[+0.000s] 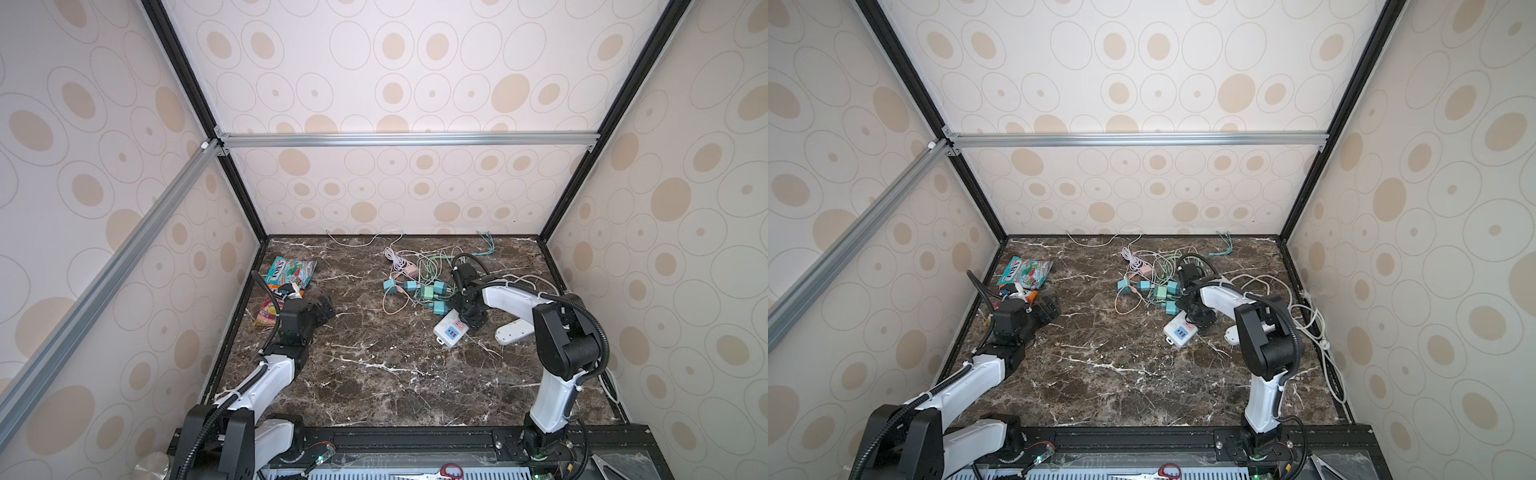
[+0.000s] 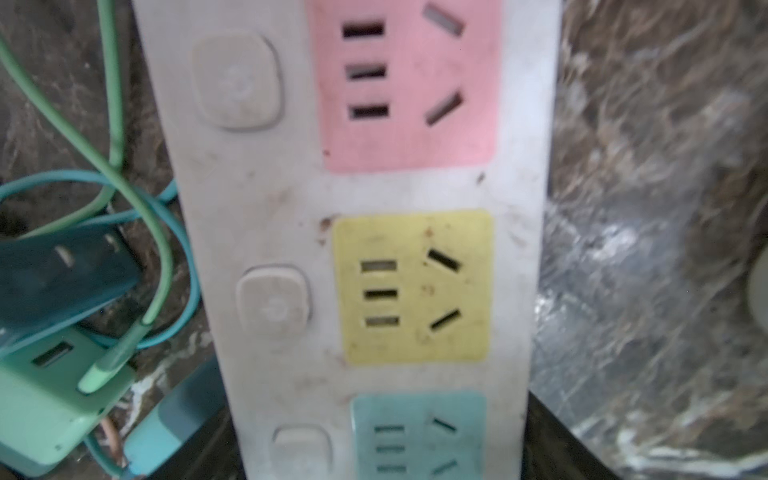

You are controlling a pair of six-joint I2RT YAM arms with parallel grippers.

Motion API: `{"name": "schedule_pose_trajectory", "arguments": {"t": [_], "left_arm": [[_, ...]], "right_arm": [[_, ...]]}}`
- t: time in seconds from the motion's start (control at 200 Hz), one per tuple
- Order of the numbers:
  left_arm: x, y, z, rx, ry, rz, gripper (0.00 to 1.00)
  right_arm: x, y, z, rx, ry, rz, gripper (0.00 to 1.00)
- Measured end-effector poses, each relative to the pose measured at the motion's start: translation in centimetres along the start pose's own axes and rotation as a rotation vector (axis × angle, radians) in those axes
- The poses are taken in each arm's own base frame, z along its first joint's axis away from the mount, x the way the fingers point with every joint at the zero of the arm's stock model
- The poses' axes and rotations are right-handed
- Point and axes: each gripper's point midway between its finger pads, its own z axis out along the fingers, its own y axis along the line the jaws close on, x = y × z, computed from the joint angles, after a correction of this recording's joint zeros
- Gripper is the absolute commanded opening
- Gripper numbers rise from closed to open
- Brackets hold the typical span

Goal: Insert the plug

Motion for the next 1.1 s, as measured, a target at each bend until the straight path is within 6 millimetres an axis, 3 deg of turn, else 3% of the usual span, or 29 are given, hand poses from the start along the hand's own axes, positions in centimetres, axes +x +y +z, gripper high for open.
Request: {"name": "schedule_pose_trajectory", "arguments": {"t": [0.13, 0.285, 0.455, 0.635, 0.77, 0.8, 0.935, 1.095], "left_arm": [[0.2, -0.3, 0.0, 0.009, 0.006, 0.003, 0.99], [0.6, -0.6, 0.0, 0.020, 0.020, 0.009, 0.98], [1.6, -0.9, 0.3, 0.025, 0.049, 0.019, 0.98], [2.9, -1.8, 0.5, 0.043, 0.084, 0.040, 0.98], [3.6, -2.5, 0.7, 0.038, 0.108, 0.063, 0.98], [3.6, -2.8, 0.8, 0.032, 0.112, 0.070, 0.98], [3.6, -4.8, 0.8, 0.010, 0.113, 0.121, 0.98], [5.2, -8.2, 0.2, 0.008, 0.121, 0.219, 0.98]], "right_arm": [[2.9, 1.2, -0.3, -0.029, 0.032, 0.073, 0.79], [7.8, 2.7, -0.8, -0.059, 0.096, 0.115, 0.82], [13.1, 5.6, -1.2, -0.097, 0.199, 0.127, 0.87], [16.2, 8.9, -1.4, -0.155, 0.285, 0.114, 0.92], [16.6, 9.4, -1.5, -0.174, 0.297, 0.108, 0.95], [16.5, 9.3, -1.6, -0.180, 0.294, 0.101, 1.00], [14.8, 8.1, -2.6, -0.196, 0.204, 0.032, 1.00], [10.9, 7.2, -6.9, -0.317, 0.016, -0.120, 1.00]]}}
